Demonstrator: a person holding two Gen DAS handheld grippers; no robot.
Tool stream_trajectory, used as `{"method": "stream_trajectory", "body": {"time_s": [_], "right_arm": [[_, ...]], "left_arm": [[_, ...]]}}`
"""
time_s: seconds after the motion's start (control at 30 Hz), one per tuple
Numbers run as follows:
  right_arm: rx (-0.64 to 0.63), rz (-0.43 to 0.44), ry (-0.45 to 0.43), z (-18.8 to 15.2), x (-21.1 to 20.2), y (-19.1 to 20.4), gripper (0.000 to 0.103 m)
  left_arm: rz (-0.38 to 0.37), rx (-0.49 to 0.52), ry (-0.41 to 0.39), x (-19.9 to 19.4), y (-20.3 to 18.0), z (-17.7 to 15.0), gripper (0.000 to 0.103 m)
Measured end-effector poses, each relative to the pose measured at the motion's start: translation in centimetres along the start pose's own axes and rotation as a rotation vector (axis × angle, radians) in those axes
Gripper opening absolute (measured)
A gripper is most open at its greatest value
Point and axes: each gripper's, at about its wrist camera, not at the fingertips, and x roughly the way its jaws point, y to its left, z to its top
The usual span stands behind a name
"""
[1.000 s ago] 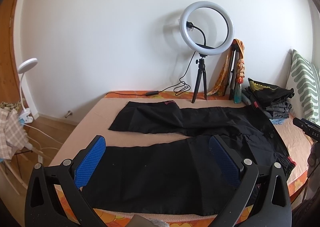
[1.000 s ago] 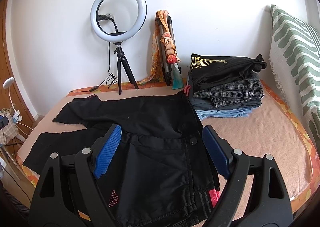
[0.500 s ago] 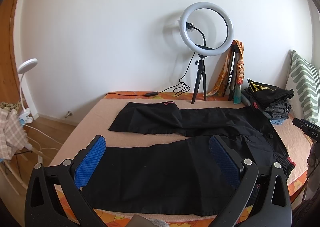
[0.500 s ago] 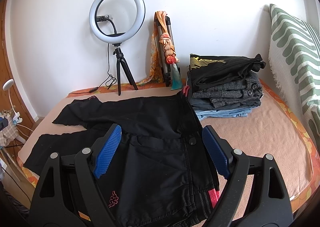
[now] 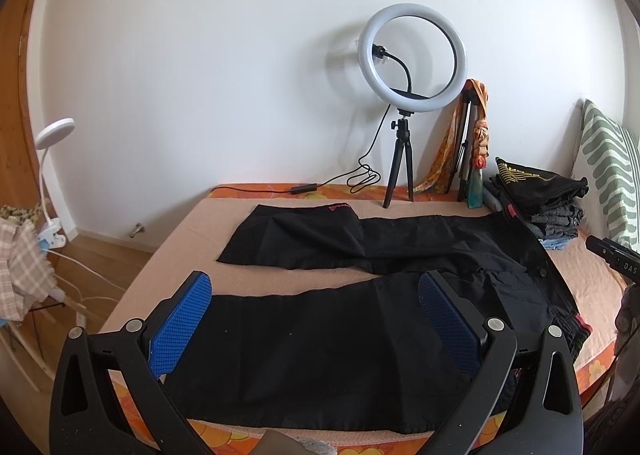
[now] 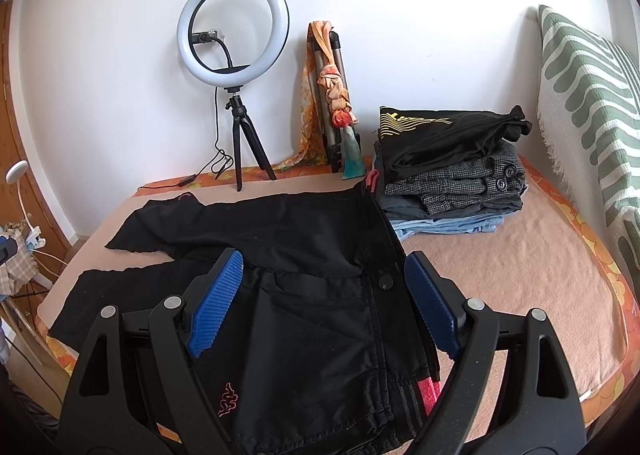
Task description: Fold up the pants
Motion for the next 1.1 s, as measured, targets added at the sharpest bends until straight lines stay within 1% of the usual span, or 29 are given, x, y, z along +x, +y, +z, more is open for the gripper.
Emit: {"method": "stream_trajectory", "body": {"time_s": [0.43, 0.53, 0.6, 0.67, 0.77, 0.9, 1.0, 1.1], "right_arm": [[0.004, 0.002, 0.001, 0.1, 0.0, 0.0, 0.086], [0.006, 0.002, -0.002, 0.2, 0.0, -0.1, 0.086], [0.013, 0.002, -0.004, 0.1, 0.2, 0.2, 0.086], [0.022, 0.003, -0.006, 0.3, 0.3, 0.3, 0.086], [0.039, 0.008, -0.006, 0.8, 1.0, 0.1, 0.086], [0.054, 0.029, 0.01, 1.4, 1.9, 0.2, 0.086], [0.038, 0.034, 0.023, 1.9, 2.6, 0.0, 0.086], [0.032, 0.049, 0.033, 2.7, 3.4, 0.1, 0.086]], "left_arm": [[0.001, 0.002, 0.004, 0.1, 0.0, 0.1, 0.103], [-0.013, -0.01, 0.016, 0.4, 0.3, 0.3, 0.103], [-0.061, -0.028, 0.033, 0.9, 0.8, 0.5, 0.103], [-0.084, -0.048, 0.045, 1.3, 1.3, 0.6, 0.103], [-0.085, -0.062, 0.05, 2.0, 1.9, 0.9, 0.103], [-0.11, -0.099, 0.056, 3.5, 2.9, 1.1, 0.103], [-0.116, -0.122, 0.092, 5.2, 3.7, 1.4, 0.103], [-0.107, -0.153, 0.128, 6.8, 4.9, 1.6, 0.103]]}}
